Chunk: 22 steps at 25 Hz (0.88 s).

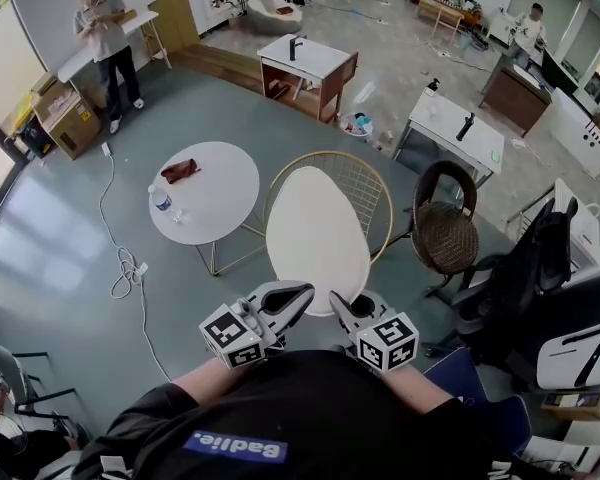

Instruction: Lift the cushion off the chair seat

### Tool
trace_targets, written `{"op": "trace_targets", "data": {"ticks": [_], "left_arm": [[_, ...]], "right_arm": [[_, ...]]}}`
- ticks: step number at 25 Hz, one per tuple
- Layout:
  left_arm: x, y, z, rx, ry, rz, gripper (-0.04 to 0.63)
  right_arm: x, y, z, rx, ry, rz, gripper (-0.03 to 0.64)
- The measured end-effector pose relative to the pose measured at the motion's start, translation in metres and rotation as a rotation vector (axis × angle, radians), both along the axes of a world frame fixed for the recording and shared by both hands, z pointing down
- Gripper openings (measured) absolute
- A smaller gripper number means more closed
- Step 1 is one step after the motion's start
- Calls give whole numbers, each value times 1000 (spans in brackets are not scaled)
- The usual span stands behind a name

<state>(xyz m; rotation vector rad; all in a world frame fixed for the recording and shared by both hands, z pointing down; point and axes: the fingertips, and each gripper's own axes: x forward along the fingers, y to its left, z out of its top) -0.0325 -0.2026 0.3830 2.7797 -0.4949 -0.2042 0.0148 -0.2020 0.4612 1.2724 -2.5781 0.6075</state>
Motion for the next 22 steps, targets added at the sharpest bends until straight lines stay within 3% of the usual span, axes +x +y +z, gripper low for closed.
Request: {"op": "trace_targets", "data": {"ticks": [22], "left_arm": [[6,5,8,-4,2,-1,14]], "right_arm": [[-3,4,8,-11,12,-36,66]]}}
